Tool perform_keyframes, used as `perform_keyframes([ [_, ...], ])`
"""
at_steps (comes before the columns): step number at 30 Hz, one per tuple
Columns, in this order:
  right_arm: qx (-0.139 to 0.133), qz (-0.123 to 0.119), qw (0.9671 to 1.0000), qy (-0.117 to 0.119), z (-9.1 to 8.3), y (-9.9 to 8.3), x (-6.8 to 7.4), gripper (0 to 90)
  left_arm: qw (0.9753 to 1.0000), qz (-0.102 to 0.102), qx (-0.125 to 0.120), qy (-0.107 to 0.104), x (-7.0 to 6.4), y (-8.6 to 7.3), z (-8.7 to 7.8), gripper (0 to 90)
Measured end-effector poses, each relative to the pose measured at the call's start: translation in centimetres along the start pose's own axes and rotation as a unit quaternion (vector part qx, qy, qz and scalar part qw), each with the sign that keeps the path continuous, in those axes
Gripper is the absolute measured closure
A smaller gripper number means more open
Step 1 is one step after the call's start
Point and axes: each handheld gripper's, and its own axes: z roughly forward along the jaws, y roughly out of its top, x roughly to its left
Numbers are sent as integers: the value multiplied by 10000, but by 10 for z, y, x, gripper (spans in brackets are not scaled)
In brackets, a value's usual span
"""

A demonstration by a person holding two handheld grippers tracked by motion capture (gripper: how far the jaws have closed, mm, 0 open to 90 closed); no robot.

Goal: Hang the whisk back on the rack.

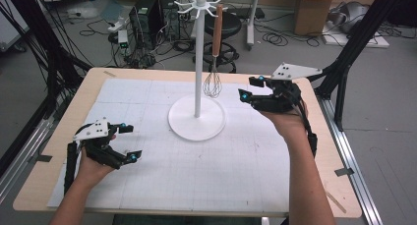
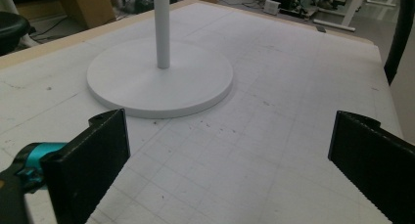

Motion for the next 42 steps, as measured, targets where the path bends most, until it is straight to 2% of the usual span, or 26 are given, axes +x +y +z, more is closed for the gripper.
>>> perform_keyframes([
  [17,-41,262,9993,268,-4,-48,6,348,9999,-44,-95,-71,-1,1,0,24],
  [27,-59,427,9988,232,-1,-75,7,329,10000,-36,-15,-88,-1,-1,2,25],
  [34,-115,517,9984,173,2,-99,14,295,9999,-56,-34,-109,-1,-1,3,25],
  [40,90,557,9982,183,9,-117,19,264,9999,-42,-64,-107,-1,0,2,24],
  [42,36,601,9980,182,9,-124,20,258,9999,-50,-56,-106,-1,-1,2,25],
])
